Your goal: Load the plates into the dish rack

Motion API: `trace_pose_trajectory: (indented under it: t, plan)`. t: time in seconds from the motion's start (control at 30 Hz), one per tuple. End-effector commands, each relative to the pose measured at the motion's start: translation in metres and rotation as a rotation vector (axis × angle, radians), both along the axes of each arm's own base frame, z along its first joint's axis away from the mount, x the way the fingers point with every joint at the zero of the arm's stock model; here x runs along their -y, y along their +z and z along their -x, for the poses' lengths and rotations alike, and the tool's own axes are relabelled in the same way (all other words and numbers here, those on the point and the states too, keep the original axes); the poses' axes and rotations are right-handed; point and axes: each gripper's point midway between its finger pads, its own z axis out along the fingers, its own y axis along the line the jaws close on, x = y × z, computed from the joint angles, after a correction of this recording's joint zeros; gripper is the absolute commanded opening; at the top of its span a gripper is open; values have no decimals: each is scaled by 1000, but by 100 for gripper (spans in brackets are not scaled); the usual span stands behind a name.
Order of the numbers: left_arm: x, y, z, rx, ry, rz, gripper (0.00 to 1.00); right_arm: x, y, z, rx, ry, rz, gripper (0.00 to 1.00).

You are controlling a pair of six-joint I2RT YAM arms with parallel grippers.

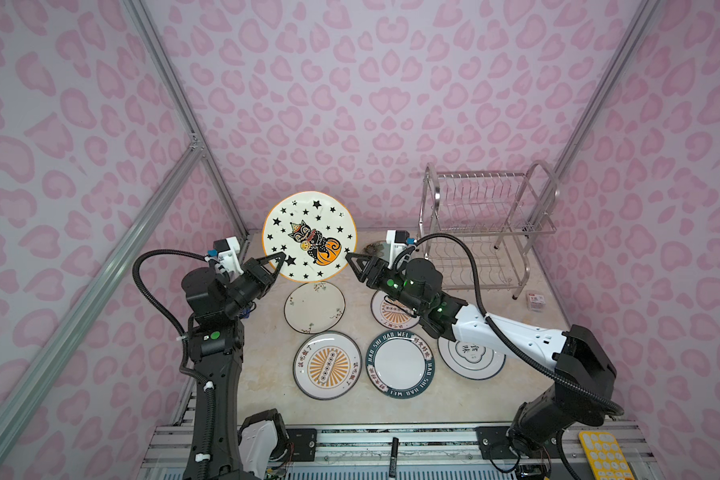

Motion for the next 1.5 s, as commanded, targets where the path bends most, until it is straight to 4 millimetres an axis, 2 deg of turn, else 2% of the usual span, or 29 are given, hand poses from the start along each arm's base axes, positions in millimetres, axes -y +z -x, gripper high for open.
trace_pose_trajectory:
  t: [0.0, 0.13, 0.37, 0.53, 0.7, 0.8, 0.9, 1.17, 1.47]
  plan:
    - [7, 37, 9, 171, -34, -20, 4, 11, -3, 0, 62, -97, 92, 59]
    - [12, 41, 13, 191, -47, -9, 4, 23, 5, 12, 134, -174, 192, 59]
    - [41, 47, 18, 229, -100, -19, 4, 63, 10, 25, 165, -220, 245, 56]
    - [64, 55, 20, 270, -143, 6, 4, 107, 12, 33, 166, -253, 294, 52]
    - [89, 58, 23, 308, -152, -2, 4, 159, 29, 47, 177, -234, 267, 51]
    - [104, 58, 22, 318, -161, 8, 4, 184, 38, 57, 193, -236, 283, 51]
    - [122, 57, 20, 319, -200, 16, 4, 200, 45, 63, 200, -228, 305, 51]
    - [175, 62, 15, 364, -322, 30, 4, 208, 42, 54, 166, -212, 295, 52]
    - [210, 62, 16, 370, -385, 19, 4, 200, 35, 40, 146, -181, 264, 50]
